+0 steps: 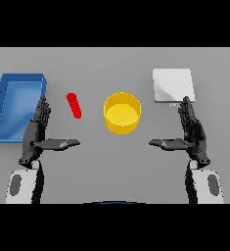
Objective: Pick up the red beaker and tilt it to pour out 1 green nut into yellow bowl. Pick up the yellow bowl and place it on the metallic measuring scale.
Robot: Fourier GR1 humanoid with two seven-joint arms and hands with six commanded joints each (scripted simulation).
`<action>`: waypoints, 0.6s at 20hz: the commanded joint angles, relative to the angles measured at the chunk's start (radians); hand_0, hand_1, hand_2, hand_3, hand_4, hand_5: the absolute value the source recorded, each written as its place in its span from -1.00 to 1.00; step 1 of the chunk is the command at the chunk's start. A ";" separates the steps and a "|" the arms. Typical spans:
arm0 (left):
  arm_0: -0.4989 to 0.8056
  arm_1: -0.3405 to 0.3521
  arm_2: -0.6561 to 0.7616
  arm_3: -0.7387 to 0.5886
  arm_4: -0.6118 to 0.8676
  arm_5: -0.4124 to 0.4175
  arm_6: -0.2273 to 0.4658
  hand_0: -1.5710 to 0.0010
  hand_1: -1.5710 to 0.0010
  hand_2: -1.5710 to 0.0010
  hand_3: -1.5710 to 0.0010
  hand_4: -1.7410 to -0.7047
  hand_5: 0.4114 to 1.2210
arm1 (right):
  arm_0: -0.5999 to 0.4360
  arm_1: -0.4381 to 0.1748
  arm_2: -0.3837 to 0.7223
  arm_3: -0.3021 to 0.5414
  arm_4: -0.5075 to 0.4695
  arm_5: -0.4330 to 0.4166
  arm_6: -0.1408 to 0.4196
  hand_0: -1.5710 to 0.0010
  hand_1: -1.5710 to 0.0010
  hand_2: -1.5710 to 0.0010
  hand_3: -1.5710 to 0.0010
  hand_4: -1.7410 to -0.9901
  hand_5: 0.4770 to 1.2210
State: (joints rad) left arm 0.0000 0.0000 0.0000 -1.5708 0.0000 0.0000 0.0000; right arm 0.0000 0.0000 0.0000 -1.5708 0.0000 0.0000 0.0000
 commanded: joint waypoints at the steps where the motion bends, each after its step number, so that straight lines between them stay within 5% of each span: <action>1: 0.005 -0.003 -0.003 -0.004 -0.001 0.001 -0.003 1.00 1.00 1.00 1.00 0.16 -0.39 | -0.002 0.001 0.000 0.001 0.000 -0.002 0.001 1.00 1.00 1.00 1.00 0.78 -0.73; 6: 0.054 -0.018 -0.031 -0.042 -0.022 0.007 -0.017 1.00 1.00 1.00 1.00 0.16 -0.39 | -0.023 0.006 0.000 0.024 0.007 -0.009 0.004 1.00 1.00 1.00 1.00 0.78 -0.73; 8: 0.147 0.021 -0.117 -0.166 -0.117 -0.008 -0.053 1.00 1.00 1.00 1.00 0.15 -0.39 | 0.027 -0.048 0.081 -0.040 0.193 -0.061 -0.104 1.00 1.00 1.00 1.00 0.78 -0.73; 12: 0.179 0.042 -0.163 -0.259 -0.168 -0.011 0.042 1.00 1.00 1.00 1.00 0.17 -0.39 | 0.066 -0.073 0.122 -0.101 0.274 -0.074 -0.098 1.00 1.00 1.00 1.00 0.75 -0.71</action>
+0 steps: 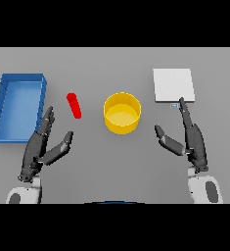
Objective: Pick up the red beaker and tilt it to pour out 1 green nut into yellow bowl. Pick up the yellow bowl and place it on the metallic measuring scale.
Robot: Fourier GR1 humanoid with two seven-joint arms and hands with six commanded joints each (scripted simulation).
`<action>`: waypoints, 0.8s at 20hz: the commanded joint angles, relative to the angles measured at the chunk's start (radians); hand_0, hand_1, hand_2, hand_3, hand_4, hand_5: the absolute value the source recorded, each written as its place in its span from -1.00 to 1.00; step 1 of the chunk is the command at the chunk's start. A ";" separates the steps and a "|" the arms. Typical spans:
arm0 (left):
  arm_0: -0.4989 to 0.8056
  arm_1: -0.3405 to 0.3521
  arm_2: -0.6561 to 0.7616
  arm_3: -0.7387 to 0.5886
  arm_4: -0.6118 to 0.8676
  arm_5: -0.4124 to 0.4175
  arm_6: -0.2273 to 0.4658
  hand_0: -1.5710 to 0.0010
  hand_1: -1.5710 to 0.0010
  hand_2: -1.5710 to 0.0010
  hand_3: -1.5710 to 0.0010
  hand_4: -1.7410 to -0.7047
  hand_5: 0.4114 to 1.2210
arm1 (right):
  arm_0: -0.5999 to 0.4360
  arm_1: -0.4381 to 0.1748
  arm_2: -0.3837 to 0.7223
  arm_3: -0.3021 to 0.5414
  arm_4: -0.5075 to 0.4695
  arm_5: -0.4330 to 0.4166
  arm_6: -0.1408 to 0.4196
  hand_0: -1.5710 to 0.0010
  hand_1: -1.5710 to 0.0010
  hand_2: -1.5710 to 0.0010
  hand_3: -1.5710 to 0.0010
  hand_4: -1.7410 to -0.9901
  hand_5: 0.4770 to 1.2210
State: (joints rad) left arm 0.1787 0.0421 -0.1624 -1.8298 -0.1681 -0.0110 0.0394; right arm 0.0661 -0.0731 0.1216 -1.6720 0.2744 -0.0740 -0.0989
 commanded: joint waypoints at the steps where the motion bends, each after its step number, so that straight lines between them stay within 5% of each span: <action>1: 0.006 0.000 -0.009 -0.006 -0.008 -0.002 0.024 1.00 1.00 1.00 1.00 0.16 -0.40 | -0.004 0.007 0.007 -0.002 -0.005 0.008 0.012 1.00 1.00 1.00 1.00 0.70 -0.69; 7: -0.095 -0.008 0.020 0.152 -0.006 -0.003 0.058 1.00 1.00 1.00 1.00 0.15 -0.43 | -0.019 0.010 -0.003 0.007 -0.055 0.043 0.016 1.00 1.00 1.00 1.00 0.47 -0.60; 16: -0.354 0.004 0.102 0.468 0.006 -0.006 -0.028 1.00 1.00 1.00 1.00 0.08 -0.44 | -0.011 0.009 -0.005 -0.003 -0.080 0.067 -0.002 1.00 1.00 1.00 1.00 0.37 -0.60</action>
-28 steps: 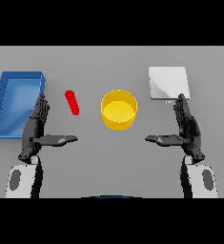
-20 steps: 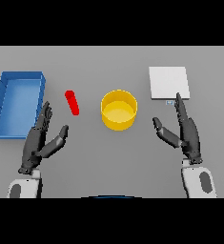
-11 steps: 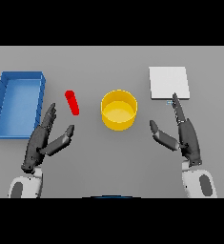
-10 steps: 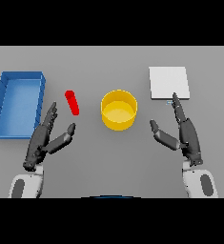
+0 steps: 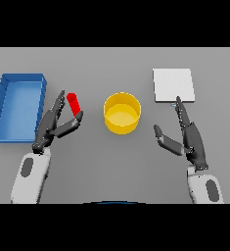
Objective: Pick up the red beaker and tilt it to pour out 1 green nut into yellow bowl. Pick up the yellow bowl and place it on the metallic measuring scale.
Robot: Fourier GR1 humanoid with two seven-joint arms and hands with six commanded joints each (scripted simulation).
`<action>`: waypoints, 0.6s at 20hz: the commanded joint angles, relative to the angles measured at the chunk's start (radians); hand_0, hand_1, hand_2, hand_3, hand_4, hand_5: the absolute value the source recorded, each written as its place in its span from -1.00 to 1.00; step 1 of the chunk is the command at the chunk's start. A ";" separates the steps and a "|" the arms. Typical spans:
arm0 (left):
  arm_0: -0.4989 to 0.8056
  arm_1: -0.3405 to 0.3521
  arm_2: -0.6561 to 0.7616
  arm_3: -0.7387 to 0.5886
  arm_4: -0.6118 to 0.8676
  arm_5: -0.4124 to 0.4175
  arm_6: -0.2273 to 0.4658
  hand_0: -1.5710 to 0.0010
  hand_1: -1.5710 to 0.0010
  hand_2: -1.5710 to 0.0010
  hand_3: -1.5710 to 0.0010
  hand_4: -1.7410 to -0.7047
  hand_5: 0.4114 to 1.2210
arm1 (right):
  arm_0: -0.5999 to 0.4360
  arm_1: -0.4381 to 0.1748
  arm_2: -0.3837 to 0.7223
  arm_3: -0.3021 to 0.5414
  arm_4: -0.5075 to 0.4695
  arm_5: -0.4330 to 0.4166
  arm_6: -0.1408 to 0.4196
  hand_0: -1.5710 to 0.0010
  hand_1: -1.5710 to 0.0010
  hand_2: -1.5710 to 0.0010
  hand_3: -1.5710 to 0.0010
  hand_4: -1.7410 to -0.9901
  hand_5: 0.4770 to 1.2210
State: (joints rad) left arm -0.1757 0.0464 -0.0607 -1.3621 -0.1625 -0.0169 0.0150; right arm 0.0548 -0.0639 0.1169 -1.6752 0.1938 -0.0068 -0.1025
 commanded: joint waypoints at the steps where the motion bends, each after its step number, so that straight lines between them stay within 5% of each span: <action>1: -0.028 0.005 0.008 0.028 0.003 -0.005 -0.007 1.00 1.00 1.00 1.00 0.07 -0.43 | -0.012 -0.005 -0.008 0.006 0.005 -0.008 0.010 1.00 1.00 1.00 1.00 0.38 -0.60; 12: -0.213 -0.016 0.038 0.260 -0.048 0.061 -0.043 1.00 1.00 1.00 1.00 0.01 -0.34 | 0.005 -0.009 -0.018 -0.005 -0.013 -0.001 0.016 1.00 1.00 1.00 1.00 0.33 -0.56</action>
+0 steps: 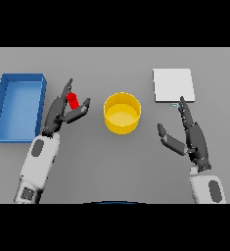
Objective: Pick up the red beaker and tilt it to pour out 1 green nut into yellow bowl. Pick up the yellow bowl and place it on the metallic measuring scale.
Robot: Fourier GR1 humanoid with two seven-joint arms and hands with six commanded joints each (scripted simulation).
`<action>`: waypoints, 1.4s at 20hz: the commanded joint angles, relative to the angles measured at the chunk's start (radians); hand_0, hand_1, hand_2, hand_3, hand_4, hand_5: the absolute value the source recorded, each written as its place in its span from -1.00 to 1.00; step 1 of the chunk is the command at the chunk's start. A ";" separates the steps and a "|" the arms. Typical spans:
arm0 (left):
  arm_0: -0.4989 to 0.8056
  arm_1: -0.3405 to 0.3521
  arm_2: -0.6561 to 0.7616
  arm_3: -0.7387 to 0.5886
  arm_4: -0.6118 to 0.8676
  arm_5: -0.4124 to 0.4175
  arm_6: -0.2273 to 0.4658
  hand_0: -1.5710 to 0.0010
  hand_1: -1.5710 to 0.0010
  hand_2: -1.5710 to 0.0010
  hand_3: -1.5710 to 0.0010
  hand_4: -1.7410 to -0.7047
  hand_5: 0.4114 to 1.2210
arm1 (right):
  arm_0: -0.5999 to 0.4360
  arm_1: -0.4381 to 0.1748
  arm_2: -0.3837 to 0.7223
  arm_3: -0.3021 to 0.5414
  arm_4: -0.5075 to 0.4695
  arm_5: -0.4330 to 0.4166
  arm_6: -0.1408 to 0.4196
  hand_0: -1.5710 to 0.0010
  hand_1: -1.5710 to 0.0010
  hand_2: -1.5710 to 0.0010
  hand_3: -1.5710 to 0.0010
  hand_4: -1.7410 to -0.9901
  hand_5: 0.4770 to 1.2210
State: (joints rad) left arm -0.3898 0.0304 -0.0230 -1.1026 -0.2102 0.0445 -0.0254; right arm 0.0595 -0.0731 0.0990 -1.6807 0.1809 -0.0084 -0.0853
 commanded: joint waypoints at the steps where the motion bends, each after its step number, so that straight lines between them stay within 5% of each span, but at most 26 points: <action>1: -0.013 -0.004 0.010 0.018 0.010 -0.001 -0.023 1.00 1.00 1.00 1.00 -0.01 -0.32 | 0.005 0.006 0.005 0.001 0.005 -0.004 0.000 1.00 1.00 1.00 1.00 0.33 -0.56; 5: -0.053 -0.026 0.065 0.118 0.061 -0.001 -0.121 1.00 1.00 0.99 1.00 -0.15 -0.24 | 0.004 0.009 0.003 -0.006 0.003 -0.008 0.006 1.00 1.00 1.00 1.00 0.32 -0.55; 7: -0.072 -0.041 0.082 0.151 0.075 0.007 -0.144 0.90 0.88 0.80 0.83 -0.27 -0.14 | 0.010 0.004 0.001 -0.029 -0.006 -0.003 0.007 1.00 1.00 1.00 1.00 0.33 -0.55; 11: -0.102 -0.065 0.080 0.195 0.026 0.101 -0.158 0.04 0.00 -0.08 -0.13 -0.57 0.45 | 0.015 0.003 0.002 -0.025 -0.008 0.002 0.010 1.00 1.00 1.00 1.00 0.34 -0.54; 15: -0.117 -0.060 0.057 0.203 -0.005 0.112 -0.158 -0.57 -0.59 -0.62 -0.47 -0.80 0.78 | 0.020 0.011 0.010 -0.014 0.006 -0.005 0.005 1.00 1.00 1.00 1.00 0.33 -0.54; 16: -0.112 -0.059 0.055 0.201 -0.001 0.106 -0.165 -0.66 -0.67 -0.70 -0.58 -0.72 0.82 | 0.010 0.015 0.004 -0.003 -0.007 0.000 0.007 1.00 1.00 1.00 1.00 0.31 -0.54; 18: -0.104 -0.064 0.046 0.193 -0.014 0.115 -0.166 -0.78 -0.79 -0.81 -0.73 -0.62 0.88 | 0.013 0.017 0.002 -0.005 -0.016 0.002 -0.009 1.00 1.00 1.00 1.00 0.30 -0.55; 23: -0.112 -0.059 0.093 0.128 0.114 0.026 -0.183 -0.93 -0.93 -0.94 -0.91 -0.87 0.81 | 0.016 0.006 0.005 -0.008 0.010 -0.009 -0.009 1.00 1.00 1.00 1.00 0.34 -0.55; 28: -0.133 -0.026 0.059 0.051 0.102 -0.001 -0.127 -0.98 -0.98 -0.98 -0.97 -0.96 0.78 | 0.001 0.003 0.003 0.009 0.014 -0.009 -0.022 1.00 1.00 1.00 1.00 0.37 -0.53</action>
State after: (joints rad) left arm -0.5238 0.0047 0.0363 -1.0519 -0.1079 0.0428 -0.1546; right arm 0.0597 -0.0701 0.1019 -1.6714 0.1954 -0.0174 -0.1052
